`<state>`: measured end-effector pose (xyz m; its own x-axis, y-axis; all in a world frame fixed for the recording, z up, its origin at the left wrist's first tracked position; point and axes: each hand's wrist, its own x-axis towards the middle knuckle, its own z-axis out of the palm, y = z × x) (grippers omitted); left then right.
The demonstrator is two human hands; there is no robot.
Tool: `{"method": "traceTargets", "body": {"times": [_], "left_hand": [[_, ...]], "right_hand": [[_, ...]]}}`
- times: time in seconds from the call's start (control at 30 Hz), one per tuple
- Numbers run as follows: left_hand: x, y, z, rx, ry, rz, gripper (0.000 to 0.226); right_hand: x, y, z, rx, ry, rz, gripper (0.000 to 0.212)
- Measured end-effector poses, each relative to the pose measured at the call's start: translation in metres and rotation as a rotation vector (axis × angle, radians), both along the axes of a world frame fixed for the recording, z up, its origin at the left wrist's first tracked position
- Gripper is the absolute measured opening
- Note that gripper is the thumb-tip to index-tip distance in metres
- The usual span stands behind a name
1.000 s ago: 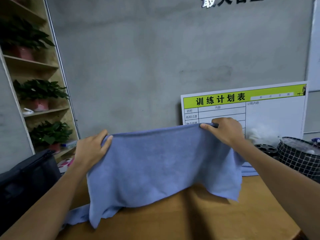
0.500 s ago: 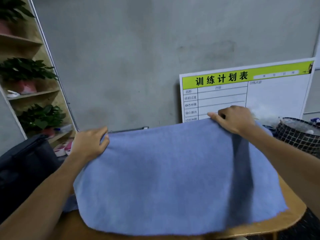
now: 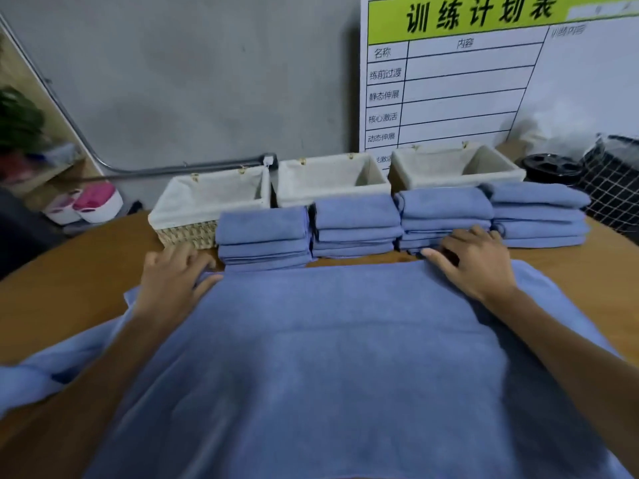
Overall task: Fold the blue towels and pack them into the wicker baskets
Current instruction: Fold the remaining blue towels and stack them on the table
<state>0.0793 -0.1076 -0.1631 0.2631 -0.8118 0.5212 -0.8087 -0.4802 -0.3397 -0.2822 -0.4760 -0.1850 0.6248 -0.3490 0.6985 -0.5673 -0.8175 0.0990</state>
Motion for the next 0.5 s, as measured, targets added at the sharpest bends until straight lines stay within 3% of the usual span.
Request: {"method": "traceTargets", "body": {"times": [0.1, 0.2, 0.33, 0.43, 0.47, 0.5], "left_hand": [[-0.021, -0.009, 0.014, -0.080, 0.096, 0.042, 0.018], [-0.071, -0.022, 0.023, -0.213, 0.351, 0.047, 0.008], [-0.129, -0.009, -0.027, -0.038, 0.570, 0.083, 0.058], [-0.134, 0.000, -0.037, 0.145, 0.691, 0.214, 0.083], [-0.134, 0.000, -0.035, 0.168, 0.704, 0.226, 0.089], [-0.134, -0.001, -0.032, 0.184, 0.706, 0.228, 0.093]], "right_hand": [[-0.003, 0.003, 0.000, 0.000, -0.030, -0.038, 0.044], [-0.006, 0.022, 0.010, 0.070, -0.023, -0.026, 0.033], [-0.027, 0.056, 0.004, 0.355, 0.219, -0.035, 0.048], [-0.049, 0.063, -0.007, 0.583, 0.381, -0.028, 0.094], [-0.052, 0.063, -0.006, 0.613, 0.397, -0.019, 0.098], [-0.052, 0.063, -0.003, 0.638, 0.431, -0.014, 0.089]]}}
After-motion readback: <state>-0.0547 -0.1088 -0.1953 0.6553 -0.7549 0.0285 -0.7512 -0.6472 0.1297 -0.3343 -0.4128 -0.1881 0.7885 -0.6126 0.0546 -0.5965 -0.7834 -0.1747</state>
